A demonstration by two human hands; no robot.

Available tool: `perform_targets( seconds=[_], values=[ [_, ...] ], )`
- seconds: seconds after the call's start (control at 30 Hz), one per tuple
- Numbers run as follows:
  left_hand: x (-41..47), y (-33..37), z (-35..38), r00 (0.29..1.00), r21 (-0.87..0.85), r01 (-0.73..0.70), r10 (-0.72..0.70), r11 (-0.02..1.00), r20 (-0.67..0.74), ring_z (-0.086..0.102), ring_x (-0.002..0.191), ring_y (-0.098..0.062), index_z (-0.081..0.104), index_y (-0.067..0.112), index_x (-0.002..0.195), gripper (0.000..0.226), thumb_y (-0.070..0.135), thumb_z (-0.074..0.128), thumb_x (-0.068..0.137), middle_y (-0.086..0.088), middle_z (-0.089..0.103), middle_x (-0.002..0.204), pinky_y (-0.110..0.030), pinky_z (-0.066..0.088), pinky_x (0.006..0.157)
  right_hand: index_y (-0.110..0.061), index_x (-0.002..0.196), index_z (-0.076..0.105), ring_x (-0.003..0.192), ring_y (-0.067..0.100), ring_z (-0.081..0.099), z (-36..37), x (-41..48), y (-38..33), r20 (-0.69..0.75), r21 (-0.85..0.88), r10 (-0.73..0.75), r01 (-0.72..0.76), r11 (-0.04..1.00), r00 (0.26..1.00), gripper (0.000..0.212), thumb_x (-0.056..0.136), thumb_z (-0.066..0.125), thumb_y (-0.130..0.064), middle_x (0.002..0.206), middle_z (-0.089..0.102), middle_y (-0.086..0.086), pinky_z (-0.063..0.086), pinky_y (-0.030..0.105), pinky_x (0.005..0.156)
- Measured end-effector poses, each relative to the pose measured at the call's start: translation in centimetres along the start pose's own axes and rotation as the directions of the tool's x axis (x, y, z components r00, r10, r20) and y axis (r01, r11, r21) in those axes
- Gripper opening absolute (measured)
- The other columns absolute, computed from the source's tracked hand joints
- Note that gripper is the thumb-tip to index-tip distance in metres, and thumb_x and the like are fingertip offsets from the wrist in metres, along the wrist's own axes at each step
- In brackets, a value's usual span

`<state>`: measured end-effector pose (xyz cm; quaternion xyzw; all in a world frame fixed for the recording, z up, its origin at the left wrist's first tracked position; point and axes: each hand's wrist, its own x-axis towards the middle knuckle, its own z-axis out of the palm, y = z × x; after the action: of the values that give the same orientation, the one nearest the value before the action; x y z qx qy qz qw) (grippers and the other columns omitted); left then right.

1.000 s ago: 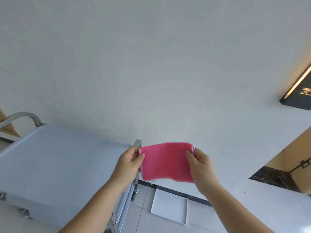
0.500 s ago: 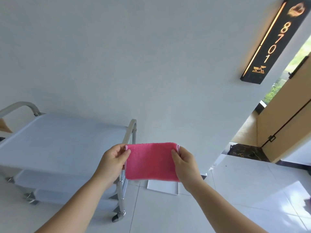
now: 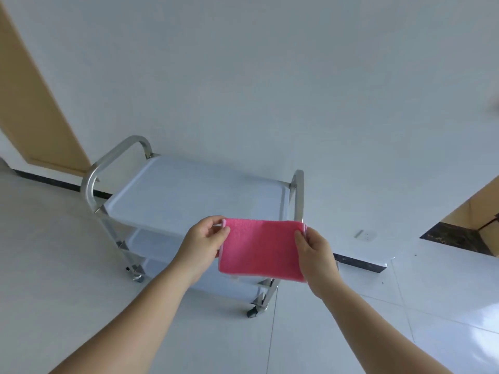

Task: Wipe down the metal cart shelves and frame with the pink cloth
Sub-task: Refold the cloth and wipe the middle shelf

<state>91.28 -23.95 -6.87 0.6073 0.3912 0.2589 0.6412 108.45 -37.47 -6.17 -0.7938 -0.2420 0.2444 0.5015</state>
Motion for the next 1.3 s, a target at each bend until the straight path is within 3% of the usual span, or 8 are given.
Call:
perform_targets(
  seconds=[0.13,0.23,0.5,0.73,0.93,1.03,1.17,1.3],
  values=[
    [0.1,-2.9,-4.7,0.994,0.026,0.108,-0.108,0.994,0.000,0.064,0.081,-0.017,0.063,0.024,0.104,0.027,0.003,0.057,0.088,-0.003,0.071,0.098,-0.034,0.047,0.071,0.004,0.091,0.051,0.064,0.016,0.036,5.7,-0.9,1.8,0.034,-0.073,0.064,-0.062,0.995,0.997,0.029,0.098,0.043,-0.024,0.073,0.040,0.004,0.030,0.030,0.058],
    [0.3,-5.7,-6.5,0.982,0.042,0.187,-0.187,0.982,-0.002,0.065,0.079,-0.017,0.062,0.020,0.106,0.034,-0.005,0.055,0.084,-0.004,0.071,0.098,-0.032,0.049,0.069,-0.001,0.079,0.047,0.061,0.015,0.033,8.6,-0.8,3.9,0.091,-0.102,0.107,-0.098,0.990,0.990,0.028,0.098,0.043,-0.022,0.068,0.036,0.001,0.028,0.029,0.056],
    [2.3,-14.6,-9.0,0.917,-0.002,0.387,-0.385,0.922,-0.107,0.068,0.085,-0.018,0.058,0.014,0.115,0.044,-0.011,0.056,0.079,-0.004,0.071,0.102,-0.026,0.051,0.067,0.006,0.090,0.048,0.063,0.016,0.035,15.5,1.3,11.7,0.245,-0.192,0.292,-0.249,0.949,0.925,0.028,0.098,0.042,-0.021,0.071,0.036,0.003,0.029,0.030,0.059],
    [8.6,-23.4,-8.9,0.876,0.046,0.478,-0.480,0.877,0.051,0.065,0.097,-0.015,0.044,0.011,0.130,0.061,-0.018,0.052,0.076,-0.004,0.064,0.118,-0.031,0.051,0.080,-0.001,0.090,0.057,0.069,0.018,0.043,19.4,3.3,19.8,0.156,-0.194,0.452,-0.422,0.886,0.878,0.019,0.095,0.042,-0.011,0.074,0.050,0.007,0.035,0.032,0.063],
    [17.9,-31.5,-6.6,0.907,0.176,0.340,-0.372,0.924,0.197,0.067,0.090,-0.020,0.047,0.022,0.118,0.054,-0.016,0.049,0.079,-0.006,0.065,0.117,-0.033,0.052,0.071,-0.012,0.087,0.055,0.069,0.026,0.056,22.6,9.3,29.0,0.014,-0.191,0.486,-0.475,0.859,0.874,0.014,0.084,0.042,-0.016,0.079,0.061,0.009,0.054,0.061,0.071],
    [22.5,-36.1,-4.4,0.922,0.216,0.228,-0.281,0.949,0.265,0.066,0.083,-0.020,0.050,0.024,0.110,0.049,-0.015,0.047,0.080,-0.004,0.067,0.114,-0.034,0.050,0.070,-0.019,0.096,0.052,0.078,0.033,0.065,24.0,12.4,32.9,-0.069,-0.182,0.420,-0.425,0.887,0.905,0.015,0.088,0.044,-0.011,0.090,0.066,0.010,0.056,0.055,0.072],
    [28.5,-40.8,-1.2,0.931,0.253,0.016,-0.107,0.967,0.350,0.064,0.086,-0.014,0.055,0.020,0.105,0.046,-0.016,0.047,0.078,-0.009,0.065,0.119,-0.028,0.050,0.068,-0.016,0.120,0.046,0.074,0.023,0.058,24.8,16.1,37.8,-0.185,-0.252,0.217,-0.260,0.932,0.958,0.032,0.089,0.047,-0.006,0.093,0.062,0.006,0.045,0.030,0.060],
    [33.0,-43.9,1.7,0.912,0.264,-0.188,0.069,0.946,0.404,0.065,0.097,-0.019,0.060,0.022,0.093,0.041,-0.015,0.050,0.077,-0.012,0.066,0.115,-0.036,0.053,0.080,-0.019,0.133,0.039,0.079,0.018,0.059,24.5,18.5,41.9,-0.191,-0.358,0.036,-0.104,0.928,0.981,0.047,0.090,0.052,-0.008,0.101,0.060,0.004,0.041,0.025,0.058]
  ],
)
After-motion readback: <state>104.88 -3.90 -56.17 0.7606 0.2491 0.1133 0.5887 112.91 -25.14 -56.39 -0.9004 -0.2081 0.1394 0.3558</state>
